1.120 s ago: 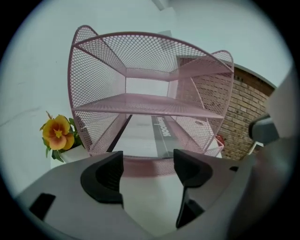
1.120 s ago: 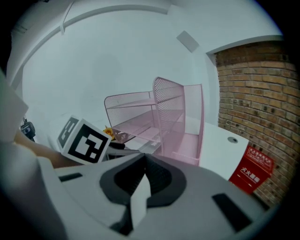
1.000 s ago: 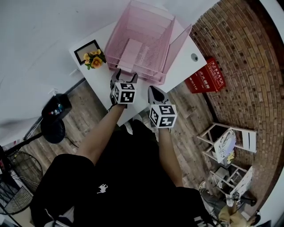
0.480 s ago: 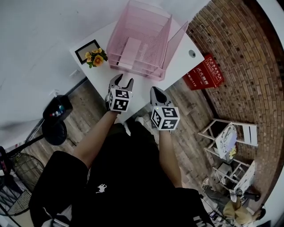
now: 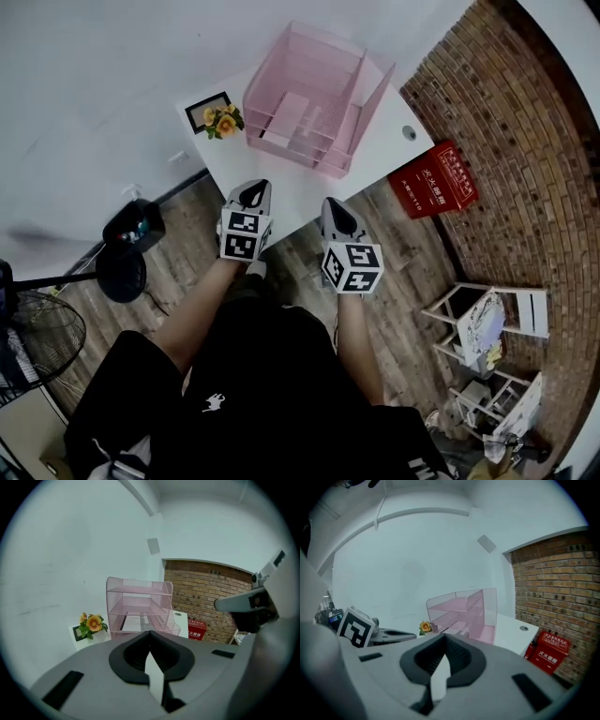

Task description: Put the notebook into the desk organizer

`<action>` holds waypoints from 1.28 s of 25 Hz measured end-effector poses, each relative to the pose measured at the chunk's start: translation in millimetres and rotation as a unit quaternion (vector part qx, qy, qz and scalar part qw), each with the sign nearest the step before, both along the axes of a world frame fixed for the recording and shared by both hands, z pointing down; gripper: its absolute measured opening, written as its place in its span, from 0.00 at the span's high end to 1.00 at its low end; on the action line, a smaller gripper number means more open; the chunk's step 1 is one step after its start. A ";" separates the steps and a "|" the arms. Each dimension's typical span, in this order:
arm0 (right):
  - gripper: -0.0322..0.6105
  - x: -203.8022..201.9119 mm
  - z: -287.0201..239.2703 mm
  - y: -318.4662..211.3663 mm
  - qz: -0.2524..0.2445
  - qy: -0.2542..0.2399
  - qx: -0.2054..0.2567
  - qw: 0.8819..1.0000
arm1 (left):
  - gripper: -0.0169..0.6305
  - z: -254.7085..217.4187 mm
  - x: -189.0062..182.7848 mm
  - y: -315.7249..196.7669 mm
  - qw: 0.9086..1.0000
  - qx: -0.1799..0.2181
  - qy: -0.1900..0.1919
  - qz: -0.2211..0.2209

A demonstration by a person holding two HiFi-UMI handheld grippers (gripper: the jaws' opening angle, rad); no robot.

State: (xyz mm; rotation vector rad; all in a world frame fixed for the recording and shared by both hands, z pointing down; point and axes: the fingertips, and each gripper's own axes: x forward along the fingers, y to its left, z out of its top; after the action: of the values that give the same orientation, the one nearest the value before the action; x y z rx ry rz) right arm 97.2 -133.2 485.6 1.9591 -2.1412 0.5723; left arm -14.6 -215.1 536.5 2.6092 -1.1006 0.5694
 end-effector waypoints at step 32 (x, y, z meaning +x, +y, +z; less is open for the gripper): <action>0.95 16.0 -121.8 196.2 -0.030 0.019 0.174 0.984 | 0.97 -163.2 -45.3 213.6 0.977 0.192 0.067 -0.068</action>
State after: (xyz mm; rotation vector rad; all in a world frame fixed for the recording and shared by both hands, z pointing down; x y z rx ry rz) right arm 113.2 63.1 363.8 2.0393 -2.3983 0.1532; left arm -59.8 -1.4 373.4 2.8047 -1.4512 0.1587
